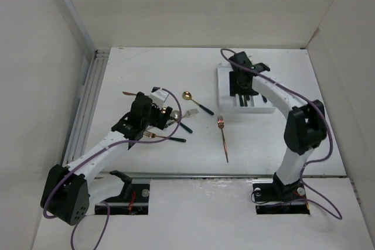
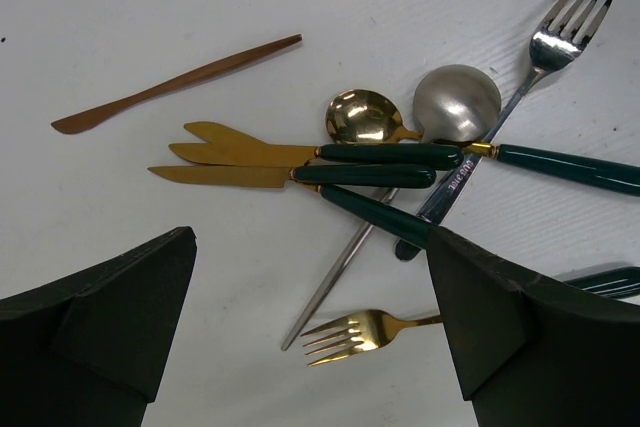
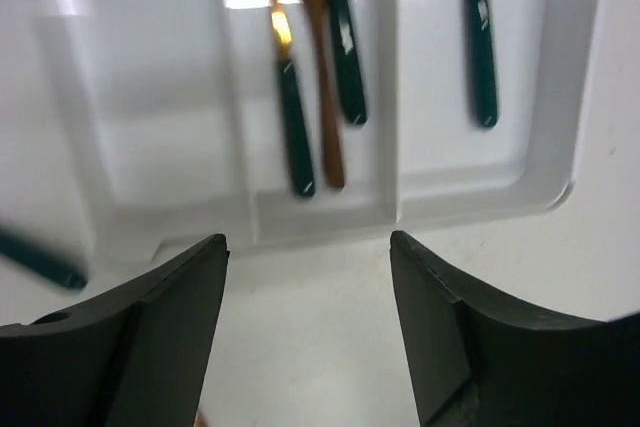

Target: Sort the eating utensils into containers

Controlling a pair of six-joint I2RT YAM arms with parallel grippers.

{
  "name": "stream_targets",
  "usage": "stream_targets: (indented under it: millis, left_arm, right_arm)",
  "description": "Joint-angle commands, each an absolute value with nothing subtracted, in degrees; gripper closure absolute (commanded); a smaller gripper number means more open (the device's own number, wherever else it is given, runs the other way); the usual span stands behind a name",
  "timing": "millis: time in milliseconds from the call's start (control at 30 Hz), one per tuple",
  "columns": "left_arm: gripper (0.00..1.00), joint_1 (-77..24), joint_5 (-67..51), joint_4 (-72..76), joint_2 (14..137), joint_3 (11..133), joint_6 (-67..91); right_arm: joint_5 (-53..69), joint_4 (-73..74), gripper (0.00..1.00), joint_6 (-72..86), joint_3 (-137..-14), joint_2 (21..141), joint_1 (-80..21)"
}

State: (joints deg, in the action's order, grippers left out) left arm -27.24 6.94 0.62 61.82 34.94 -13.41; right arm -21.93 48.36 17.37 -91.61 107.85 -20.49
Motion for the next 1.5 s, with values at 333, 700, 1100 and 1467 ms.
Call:
stream_targets:
  millis: [333, 700, 1100, 1467]
  left_arm:
    - [0.0, -27.6, 6.2, 3.9, 61.2, 33.3, -12.8]
    - [0.0, -30.3, 7.4, 1.6, 59.5, 32.8, -12.8]
    - [0.0, -30.8, 6.7, 2.8, 59.5, 32.8, -11.3]
    - [0.0, -30.8, 8.3, 3.9, 59.0, 31.0, -11.2]
  right_arm:
    - [-13.9, 46.0, 0.34, 38.6, -68.3, 101.3, -46.7]
    - [-14.2, 42.1, 0.5, 41.1, -63.8, 105.1, -47.2]
    - [-15.2, 38.2, 0.93, 39.3, -64.1, 111.0, -47.2]
    - [-17.2, 38.8, 1.0, 39.3, -64.0, 101.2, -47.2]
